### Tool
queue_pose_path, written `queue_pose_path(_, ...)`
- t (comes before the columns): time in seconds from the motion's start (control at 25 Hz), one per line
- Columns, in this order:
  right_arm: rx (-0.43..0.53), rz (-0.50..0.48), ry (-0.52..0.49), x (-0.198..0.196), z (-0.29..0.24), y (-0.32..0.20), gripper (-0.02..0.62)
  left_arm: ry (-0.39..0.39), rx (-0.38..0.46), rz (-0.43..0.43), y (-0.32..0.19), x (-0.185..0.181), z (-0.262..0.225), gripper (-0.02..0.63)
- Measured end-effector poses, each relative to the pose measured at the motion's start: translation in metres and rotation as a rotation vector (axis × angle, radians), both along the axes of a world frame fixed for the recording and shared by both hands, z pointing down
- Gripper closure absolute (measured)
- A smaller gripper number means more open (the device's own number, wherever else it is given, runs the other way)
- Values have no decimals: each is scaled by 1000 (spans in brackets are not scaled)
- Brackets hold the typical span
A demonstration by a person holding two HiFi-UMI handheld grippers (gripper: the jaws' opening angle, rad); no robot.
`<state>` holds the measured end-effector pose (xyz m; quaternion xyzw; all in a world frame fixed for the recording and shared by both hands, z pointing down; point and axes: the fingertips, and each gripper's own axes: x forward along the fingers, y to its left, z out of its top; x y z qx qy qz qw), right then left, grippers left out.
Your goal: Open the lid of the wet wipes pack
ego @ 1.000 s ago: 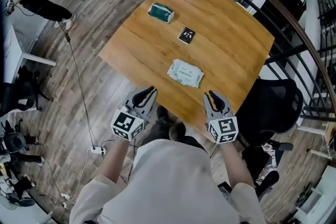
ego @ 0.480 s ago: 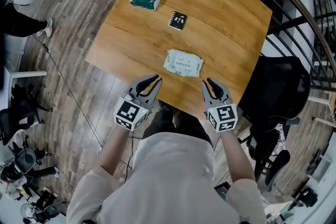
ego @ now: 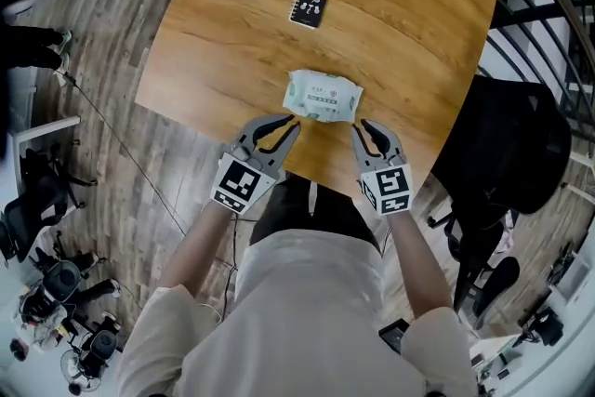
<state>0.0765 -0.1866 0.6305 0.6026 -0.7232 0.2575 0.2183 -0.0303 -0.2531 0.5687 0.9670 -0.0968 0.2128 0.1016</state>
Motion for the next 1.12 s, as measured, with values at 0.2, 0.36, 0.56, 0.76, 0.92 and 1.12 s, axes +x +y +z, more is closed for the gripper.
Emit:
queue_pose_path(0.2, -50, -20, -26, 5, 40, -9, 534, -85, 51, 100, 3, 27, 37, 565)
queue_pose_path(0.36, -91, -61, -33, 6, 75, -14, 534, -159, 111, 193, 5, 48, 69, 565)
queue_pose_path(0.56, -114, -128, -28, 4, 110, -20, 534, -245, 182, 312, 11, 69, 107, 558)
queue_pose_path(0.76, -138, -213, 21, 5, 130, -21, 534, -338, 282, 440, 16, 79, 138, 548)
queue_pose_path(0.92, -136, -232, 15, 3, 140, -21, 534, -401, 339, 531, 21, 80, 161, 543)
queue_pose_path(1.12, -125, -235, 3, 2, 145, -23, 534, -473, 427, 633, 26, 78, 180, 532)
